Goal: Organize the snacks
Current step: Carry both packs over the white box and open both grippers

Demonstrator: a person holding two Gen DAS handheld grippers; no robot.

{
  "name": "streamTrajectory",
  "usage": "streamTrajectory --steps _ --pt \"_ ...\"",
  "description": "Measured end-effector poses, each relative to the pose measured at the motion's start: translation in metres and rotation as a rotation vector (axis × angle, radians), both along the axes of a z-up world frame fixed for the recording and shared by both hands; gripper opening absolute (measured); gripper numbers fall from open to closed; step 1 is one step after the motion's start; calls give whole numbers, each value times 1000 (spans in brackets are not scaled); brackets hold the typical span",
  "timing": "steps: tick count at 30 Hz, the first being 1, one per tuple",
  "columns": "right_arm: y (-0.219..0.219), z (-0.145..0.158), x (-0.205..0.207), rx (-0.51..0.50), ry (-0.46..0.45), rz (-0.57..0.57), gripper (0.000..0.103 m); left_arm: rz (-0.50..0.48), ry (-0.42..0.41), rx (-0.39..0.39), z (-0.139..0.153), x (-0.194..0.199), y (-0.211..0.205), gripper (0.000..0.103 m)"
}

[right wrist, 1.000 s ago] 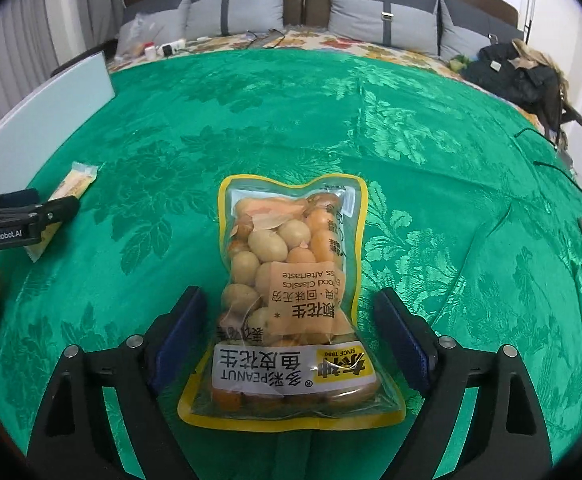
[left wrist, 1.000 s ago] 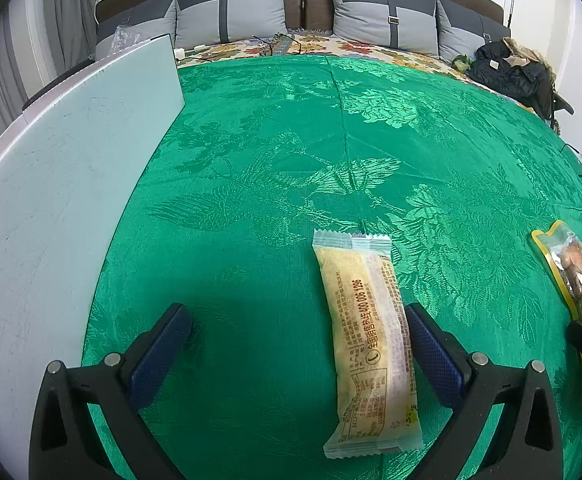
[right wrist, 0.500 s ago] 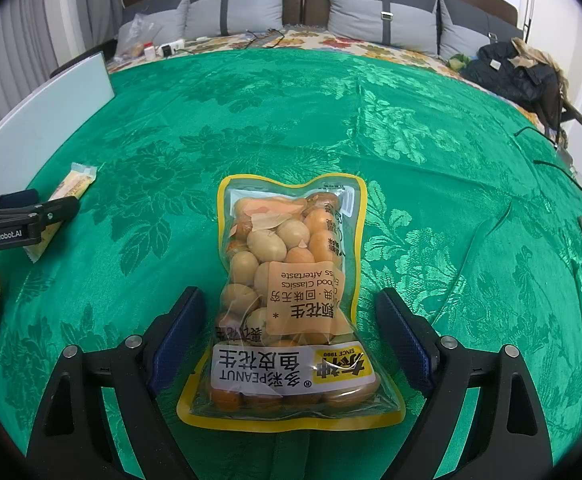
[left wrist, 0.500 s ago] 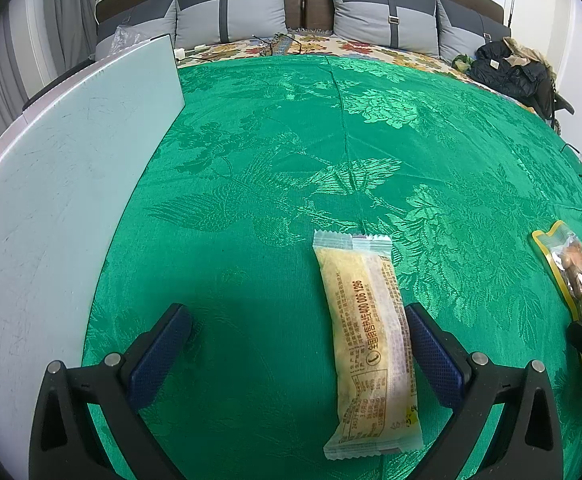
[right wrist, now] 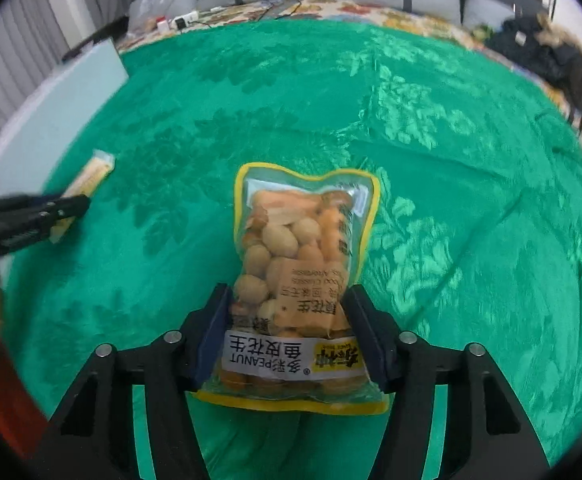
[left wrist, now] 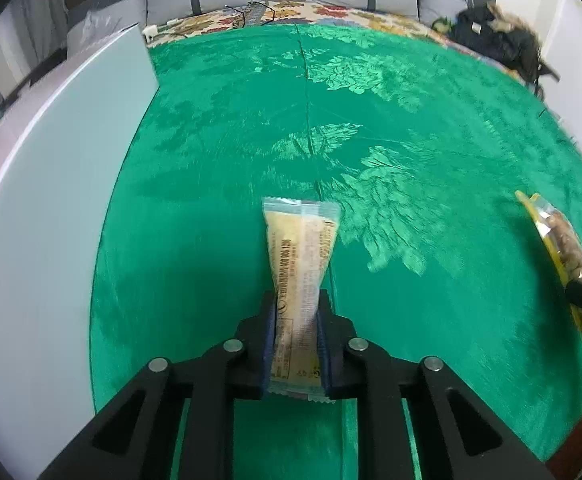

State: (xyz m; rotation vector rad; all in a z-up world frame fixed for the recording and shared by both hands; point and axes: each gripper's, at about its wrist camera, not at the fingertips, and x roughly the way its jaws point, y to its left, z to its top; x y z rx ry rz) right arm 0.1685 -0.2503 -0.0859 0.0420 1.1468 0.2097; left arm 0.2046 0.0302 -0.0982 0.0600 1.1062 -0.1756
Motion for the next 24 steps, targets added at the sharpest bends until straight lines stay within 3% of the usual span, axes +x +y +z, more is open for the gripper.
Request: streamTrajectory --steps 6,8,13,16,19,24 --pt "-19 26 -37 205 -28 -91 60 39 -41 -266 31 -48 26 16" --pt "-13 26 -45 212 -19 -93 60 57 -63 -370 52 -65 39 16" --pt "33 54 -39 218 -41 -8 60 94 -163 -503 112 -95 80 16" --pt "84 87 -28 273 -88 74 60 146 -241 -506 146 -103 126 16" --pt "153 121 -19 330 -131 188 60 227 -288 -447 162 -106 180 16" --pt "280 150 -9 404 -139 384 61 396 -275 -289 146 -107 265 16"
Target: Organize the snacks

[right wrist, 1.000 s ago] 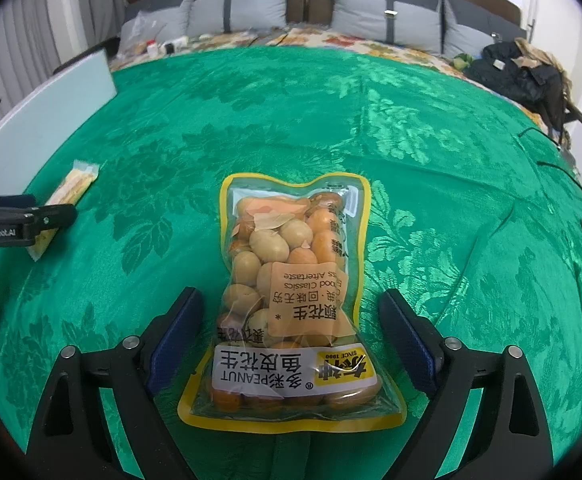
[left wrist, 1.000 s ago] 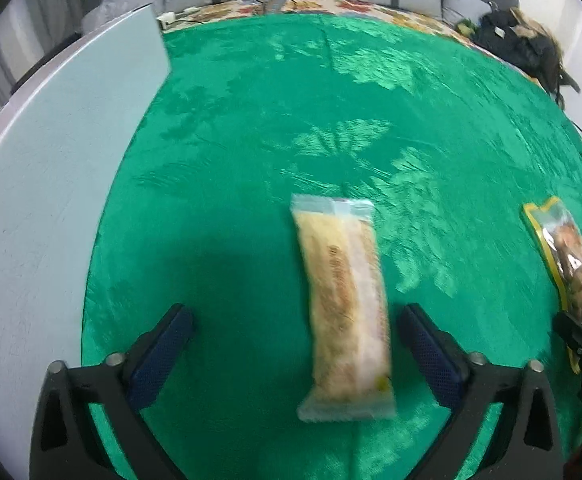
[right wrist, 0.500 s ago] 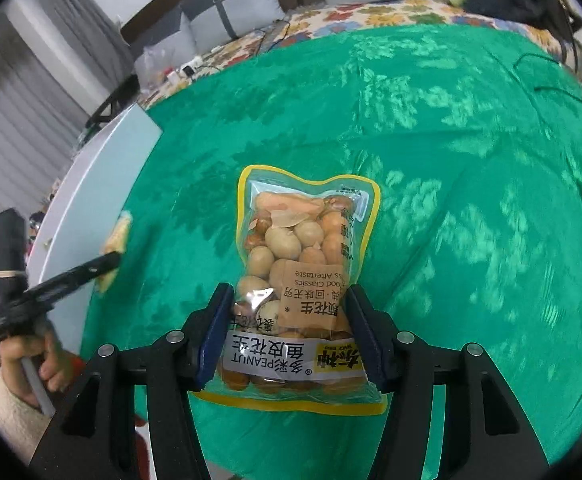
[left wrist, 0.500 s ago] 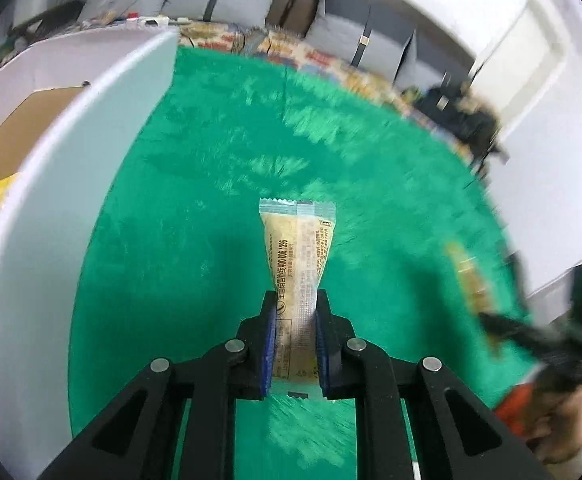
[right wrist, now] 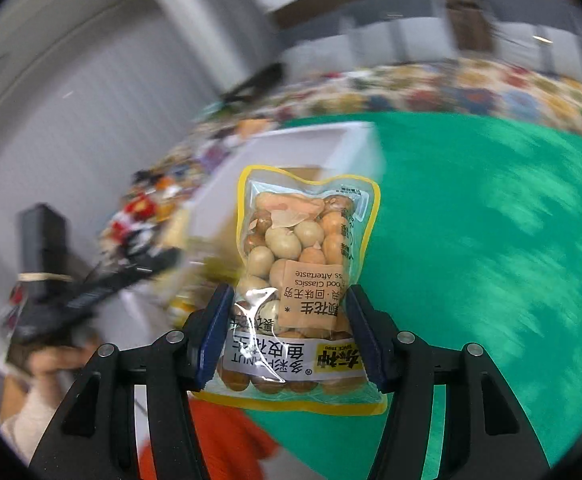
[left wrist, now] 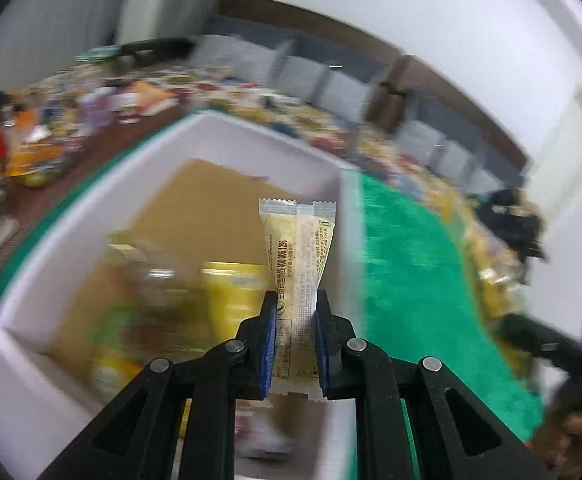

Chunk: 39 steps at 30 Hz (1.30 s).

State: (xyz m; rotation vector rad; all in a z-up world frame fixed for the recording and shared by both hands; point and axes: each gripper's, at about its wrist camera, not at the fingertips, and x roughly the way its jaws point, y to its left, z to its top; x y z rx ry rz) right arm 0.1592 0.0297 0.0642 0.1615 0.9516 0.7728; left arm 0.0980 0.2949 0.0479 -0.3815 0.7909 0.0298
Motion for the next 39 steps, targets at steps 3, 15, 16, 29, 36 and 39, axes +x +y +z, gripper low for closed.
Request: streamTrajectory --steps 3,15,16,29,36,39 --pt "65 -7 -1 -25 -12 77 61 71 59 79 -23 -1 30 16" --pt "112 -66 1 -162 -35 104 76 209 43 383 -37 -43 42 98" --pt "105 -57 -1 -167 -81 89 77 213 25 418 -31 -43 38 99" --pt "67 -12 -23 -316 -253 23 86 350 -35 328 22 -74 20 102" --pt "90 -14 -39 -366 -219 67 86 345 -11 378 22 -81 24 102" --pt "99 -13 -44 -361 -215 78 86 361 3 410 22 -84 26 102"
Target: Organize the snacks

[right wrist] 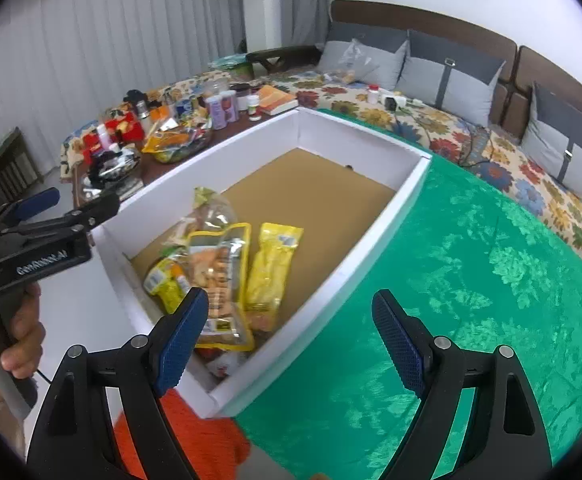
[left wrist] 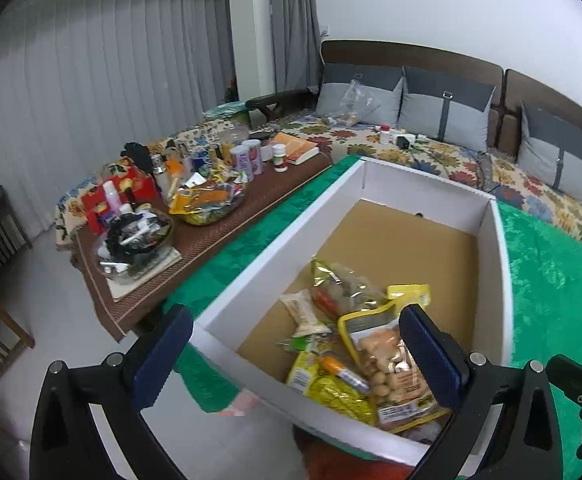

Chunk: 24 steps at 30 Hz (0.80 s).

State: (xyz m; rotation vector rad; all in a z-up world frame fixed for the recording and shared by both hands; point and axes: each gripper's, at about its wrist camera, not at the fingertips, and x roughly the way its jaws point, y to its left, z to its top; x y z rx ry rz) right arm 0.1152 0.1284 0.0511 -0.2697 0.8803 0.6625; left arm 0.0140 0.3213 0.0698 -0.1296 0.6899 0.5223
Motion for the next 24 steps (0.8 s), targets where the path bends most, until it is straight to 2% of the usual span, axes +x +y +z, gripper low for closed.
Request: streamTrajectory --steps 4,24 --pt "10 1 -6 -18 -15 16 86 17 45 -6 -4 0 8 102" --pt "26 6 -10 -30 -37 28 86 15 55 -2 -5 2 11 102"
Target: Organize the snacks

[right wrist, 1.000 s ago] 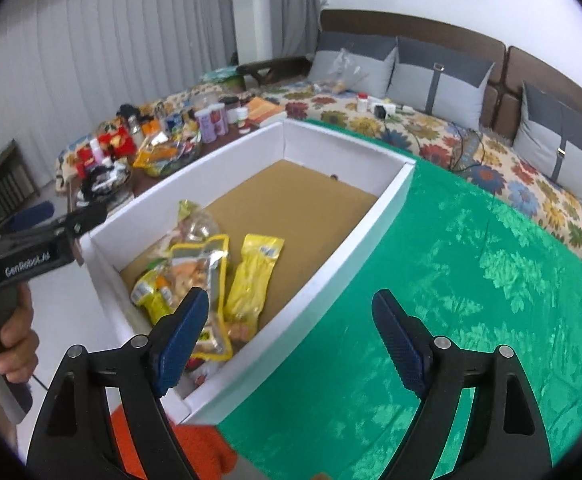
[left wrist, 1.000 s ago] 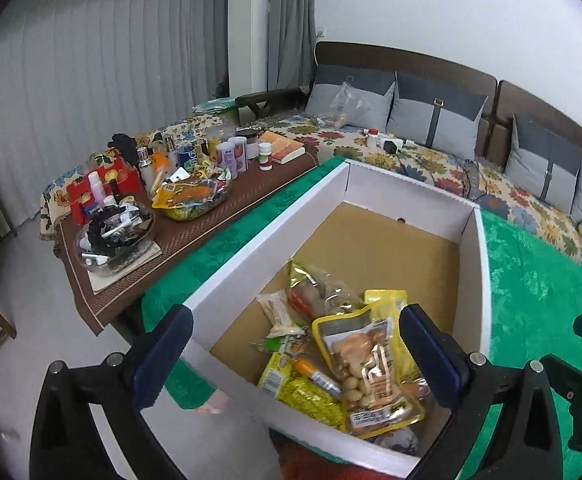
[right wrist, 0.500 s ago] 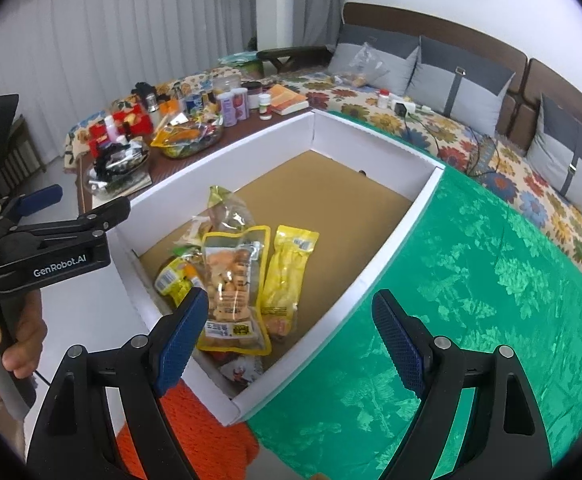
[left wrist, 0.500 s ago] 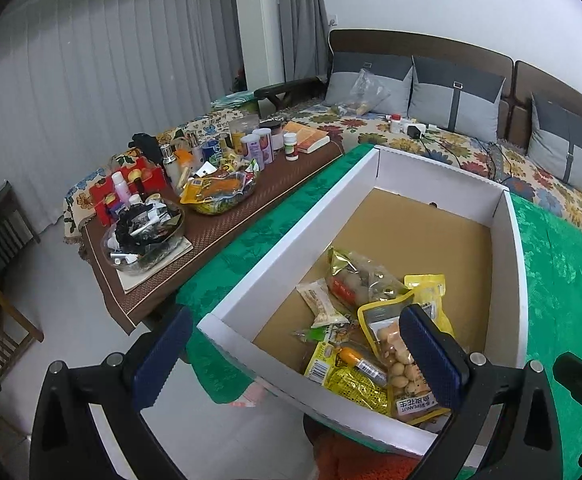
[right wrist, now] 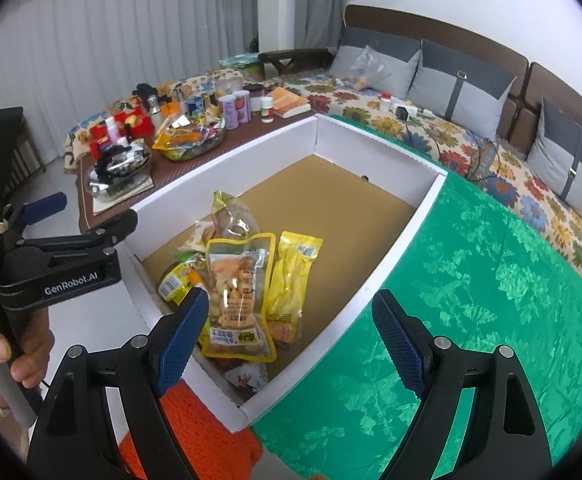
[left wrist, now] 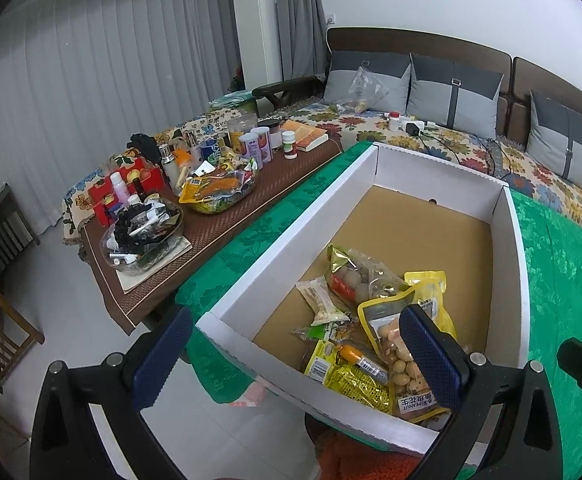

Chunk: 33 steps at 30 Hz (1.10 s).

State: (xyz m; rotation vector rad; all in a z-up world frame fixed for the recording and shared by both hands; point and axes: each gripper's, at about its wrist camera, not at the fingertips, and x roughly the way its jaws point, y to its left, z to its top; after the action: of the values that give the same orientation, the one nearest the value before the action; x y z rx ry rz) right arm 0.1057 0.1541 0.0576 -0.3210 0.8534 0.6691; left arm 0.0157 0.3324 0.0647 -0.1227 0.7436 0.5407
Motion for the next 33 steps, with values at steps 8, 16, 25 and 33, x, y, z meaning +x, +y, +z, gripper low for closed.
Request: streamTrajectory --steps 8,16,25,33 --pt "0 -1 2 -12 1 -9 86 -1 1 1 0 0 -1 102" --pt "3 0 1 -16 -2 1 86 -2 2 0 -1 0 -1 102" --pt "6 2 -2 -18 -4 19 86 -3 2 0 -1 0 -1 102" --pt "7 1 -2 -19 -4 17 86 -3 3 -4 -5 1 0 102"
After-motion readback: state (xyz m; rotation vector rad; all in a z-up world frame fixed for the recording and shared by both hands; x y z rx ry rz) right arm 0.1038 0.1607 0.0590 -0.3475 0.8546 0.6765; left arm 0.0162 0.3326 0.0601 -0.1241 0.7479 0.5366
